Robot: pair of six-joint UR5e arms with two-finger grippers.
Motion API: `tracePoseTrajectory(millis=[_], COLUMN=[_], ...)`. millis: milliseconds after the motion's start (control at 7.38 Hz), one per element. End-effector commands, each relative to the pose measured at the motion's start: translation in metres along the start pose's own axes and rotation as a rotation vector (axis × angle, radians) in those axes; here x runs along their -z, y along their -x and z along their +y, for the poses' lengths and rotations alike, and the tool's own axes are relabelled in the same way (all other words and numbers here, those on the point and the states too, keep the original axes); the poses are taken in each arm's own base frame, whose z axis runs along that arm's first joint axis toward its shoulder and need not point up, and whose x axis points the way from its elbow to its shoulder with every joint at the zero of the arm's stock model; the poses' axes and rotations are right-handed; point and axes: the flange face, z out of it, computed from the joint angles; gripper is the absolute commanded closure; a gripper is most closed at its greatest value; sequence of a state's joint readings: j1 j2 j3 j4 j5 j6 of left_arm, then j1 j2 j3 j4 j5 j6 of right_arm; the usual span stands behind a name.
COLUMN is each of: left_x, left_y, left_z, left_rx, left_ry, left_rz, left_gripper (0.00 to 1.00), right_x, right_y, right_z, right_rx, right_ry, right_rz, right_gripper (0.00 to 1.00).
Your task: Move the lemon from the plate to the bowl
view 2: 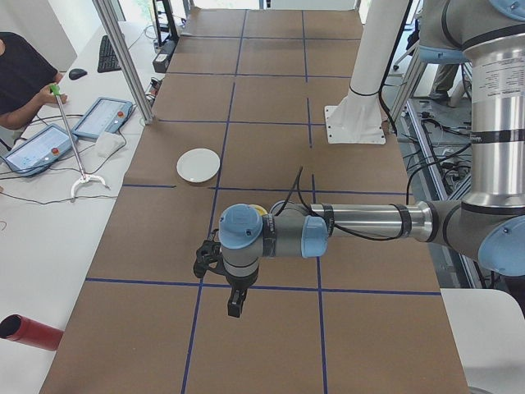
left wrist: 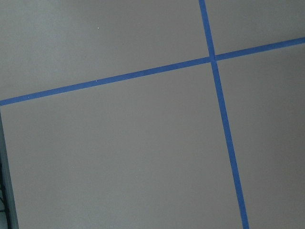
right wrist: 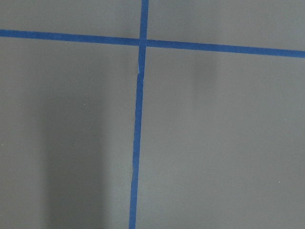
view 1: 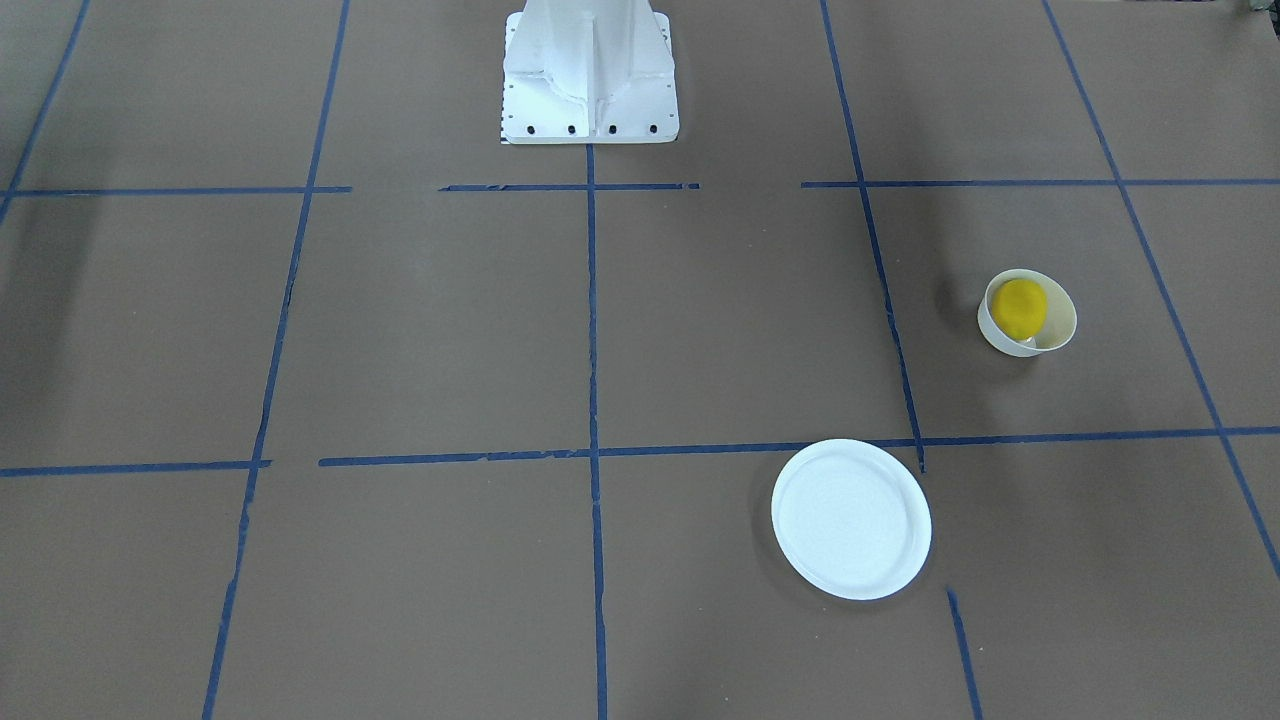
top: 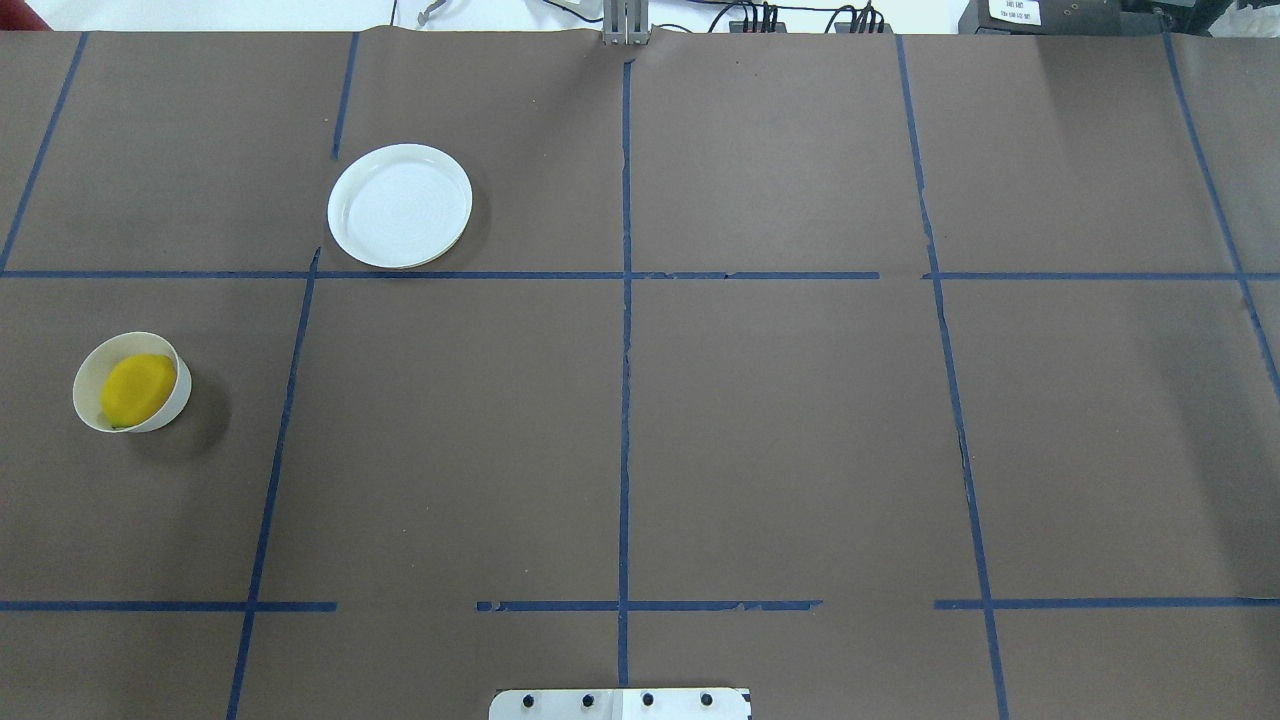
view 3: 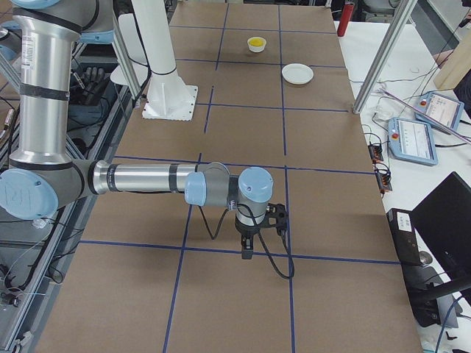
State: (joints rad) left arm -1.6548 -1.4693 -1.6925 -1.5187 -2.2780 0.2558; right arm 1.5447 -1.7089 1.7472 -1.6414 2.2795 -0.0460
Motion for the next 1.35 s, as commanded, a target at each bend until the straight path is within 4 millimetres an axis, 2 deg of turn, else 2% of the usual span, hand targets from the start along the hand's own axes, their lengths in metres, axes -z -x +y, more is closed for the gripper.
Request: tracePoseTrajectory(millis=[0, 271, 1219], left_x=[0.0009, 0.0059, 0.0002], left_y=[-0.0070, -0.0105, -0.0065], left_z=[-0.0034, -0.0070, -0.0031], left_rx=[0.016, 0.007, 0.032], left_ry=[0.035, 0.025, 0.038], left_rz=[0.017, 0.014, 0.017], left_gripper=[0.00, 0.00, 0.00], right_x=[0.0000, 0.0000, 0.0000], right_y=[0.0000, 0.0000, 0.0000], right_z=[0.0000, 0.0000, 0.0000], right_rx=[0.000, 0.000, 0.000], right_ry=[0.000, 0.000, 0.000], right_rz=[0.000, 0.000, 0.000], right_gripper=[0.00, 0.00, 0.00])
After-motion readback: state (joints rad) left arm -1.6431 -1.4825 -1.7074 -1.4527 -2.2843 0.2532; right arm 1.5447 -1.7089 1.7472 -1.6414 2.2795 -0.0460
